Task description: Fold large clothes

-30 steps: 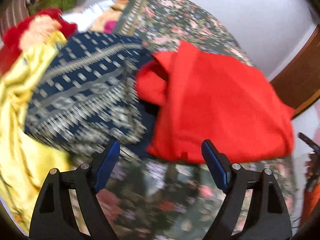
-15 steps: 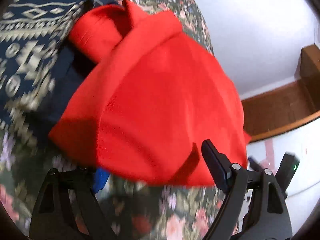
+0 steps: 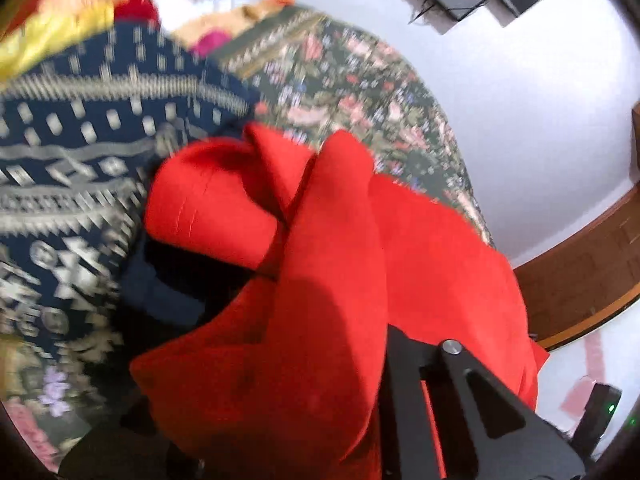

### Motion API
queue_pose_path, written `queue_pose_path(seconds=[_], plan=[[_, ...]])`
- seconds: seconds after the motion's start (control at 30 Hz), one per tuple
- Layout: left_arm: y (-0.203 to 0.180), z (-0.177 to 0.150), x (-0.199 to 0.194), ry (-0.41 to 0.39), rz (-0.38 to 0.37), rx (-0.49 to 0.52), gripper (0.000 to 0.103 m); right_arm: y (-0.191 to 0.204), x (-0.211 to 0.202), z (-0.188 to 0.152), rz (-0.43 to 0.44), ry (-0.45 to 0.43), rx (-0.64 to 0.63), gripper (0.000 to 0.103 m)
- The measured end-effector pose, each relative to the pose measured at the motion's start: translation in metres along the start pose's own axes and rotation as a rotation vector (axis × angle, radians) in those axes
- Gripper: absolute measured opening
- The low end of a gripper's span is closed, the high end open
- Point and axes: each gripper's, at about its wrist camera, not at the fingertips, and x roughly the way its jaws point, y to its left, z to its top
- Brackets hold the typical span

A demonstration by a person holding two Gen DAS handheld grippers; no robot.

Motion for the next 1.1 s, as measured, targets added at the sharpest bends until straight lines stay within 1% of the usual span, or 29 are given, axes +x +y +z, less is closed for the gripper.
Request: queue_pose_path(seconds=[0.1,0.2,0.3,0.37,0.43,0.5,0.57,0.63,0.7,0.73,0.77,0.83,0.93,1.0,1.03,1.1], plan=[[-0.004,0.002,-0.038,-0.044,-0.014,0.048,0.007,0.007,-0.017,-0.001,0.019,-0.019,0.004,0.090],[-0.012,-0.002,-0.080,-0.083,-0.038,0.113,0.007,0.024,-0.035,0.000,0.054,-0.047,-0.006,0.090],[-0.018,-0.012,-0.121,-0.126,-0.040,0.185,0.007,0.056,-0.054,0.001,0.107,-0.077,-0.042,0.090],[-0.017,-0.015,-0.139,-0.147,-0.026,0.209,0.007,0.081,-0.062,0.001,0.146,-0.093,-0.077,0.090],[-0.010,-0.018,-0.153,-0.161,-0.014,0.206,0.007,0.108,-0.063,-0.002,0.178,-0.095,-0.122,0.090],[0.005,-0.023,-0.167,-0.169,0.010,0.179,0.007,0.139,-0.057,-0.005,0.195,-0.081,-0.179,0.090],[0.018,-0.026,-0.174,-0.176,0.043,0.156,0.007,0.169,-0.041,-0.011,0.203,-0.045,-0.243,0.090],[0.032,-0.029,-0.181,-0.190,0.083,0.138,0.007,0.196,-0.017,-0.018,0.200,0.017,-0.303,0.090],[0.042,-0.031,-0.179,-0.199,0.125,0.134,0.007,0.212,0.008,-0.027,0.193,0.090,-0.336,0.090],[0.046,-0.031,-0.175,-0.198,0.159,0.145,0.007,0.218,0.023,-0.033,0.193,0.132,-0.346,0.090],[0.047,-0.032,-0.172,-0.193,0.179,0.150,0.007,0.222,0.030,-0.037,0.178,0.136,-0.353,0.090],[0.044,-0.034,-0.166,-0.187,0.194,0.170,0.007,0.225,0.034,-0.043,0.152,0.113,-0.381,0.093],[0.018,-0.033,-0.161,-0.215,0.221,0.251,0.007,0.221,0.026,-0.043,0.159,0.113,-0.407,0.092],[-0.009,-0.029,-0.161,-0.257,0.200,0.305,0.006,0.210,0.016,-0.041,0.178,0.108,-0.392,0.092],[-0.021,-0.027,-0.161,-0.269,0.185,0.324,0.006,0.199,0.007,-0.039,0.183,0.087,-0.371,0.092],[-0.058,-0.019,-0.156,-0.291,0.151,0.382,0.006,0.178,-0.009,-0.036,0.180,0.049,-0.327,0.092]])
